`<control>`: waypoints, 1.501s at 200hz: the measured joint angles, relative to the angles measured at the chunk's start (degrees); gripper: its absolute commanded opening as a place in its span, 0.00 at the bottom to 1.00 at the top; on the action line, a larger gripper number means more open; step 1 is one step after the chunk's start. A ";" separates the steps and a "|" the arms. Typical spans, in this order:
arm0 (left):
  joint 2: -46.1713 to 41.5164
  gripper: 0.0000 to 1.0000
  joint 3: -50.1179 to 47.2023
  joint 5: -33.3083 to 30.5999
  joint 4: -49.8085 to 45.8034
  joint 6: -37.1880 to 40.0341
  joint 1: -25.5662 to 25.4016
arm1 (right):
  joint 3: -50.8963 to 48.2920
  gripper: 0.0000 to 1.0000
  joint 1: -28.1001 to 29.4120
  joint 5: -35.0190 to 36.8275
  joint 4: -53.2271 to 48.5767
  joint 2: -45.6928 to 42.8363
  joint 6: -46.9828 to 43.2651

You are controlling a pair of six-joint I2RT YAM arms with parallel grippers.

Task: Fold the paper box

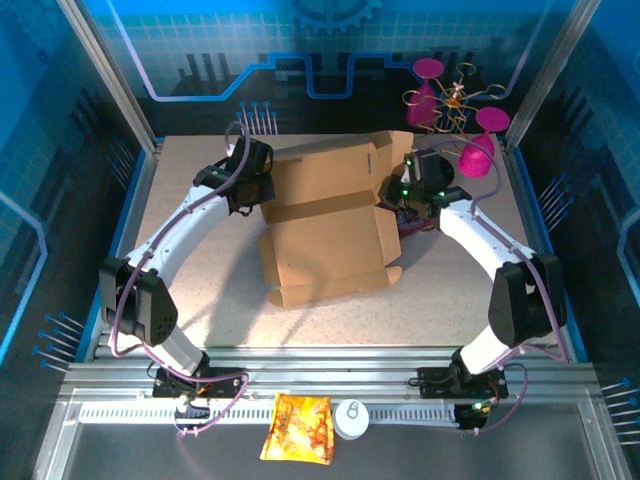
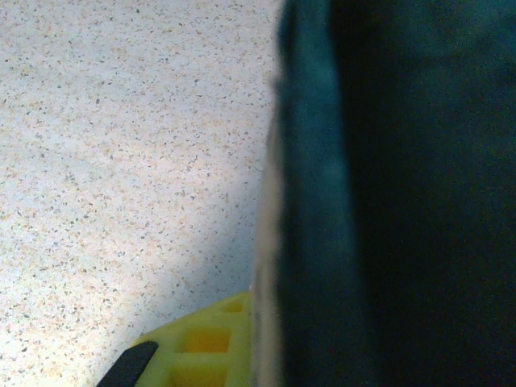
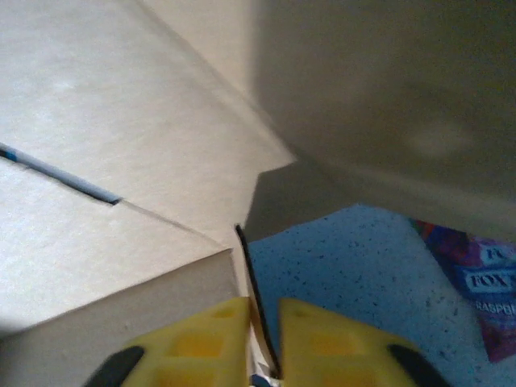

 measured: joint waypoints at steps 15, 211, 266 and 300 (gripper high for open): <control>0.00 0.00 0.02 -0.26 -0.46 -0.59 0.09 | 1.77 0.02 1.60 1.66 -1.31 0.70 -1.38; 0.28 0.00 0.48 5.77 -0.46 -1.53 2.78 | 20.50 0.64 10.51 -0.81 -15.58 6.14 -27.58; 0.13 0.00 -3.91 12.09 5.44 1.03 7.34 | 8.15 0.60 -16.35 -38.49 29.86 -3.63 9.79; 0.13 0.00 -3.98 16.52 8.74 4.74 7.41 | 2.75 0.43 -25.35 -43.21 49.81 -2.67 27.96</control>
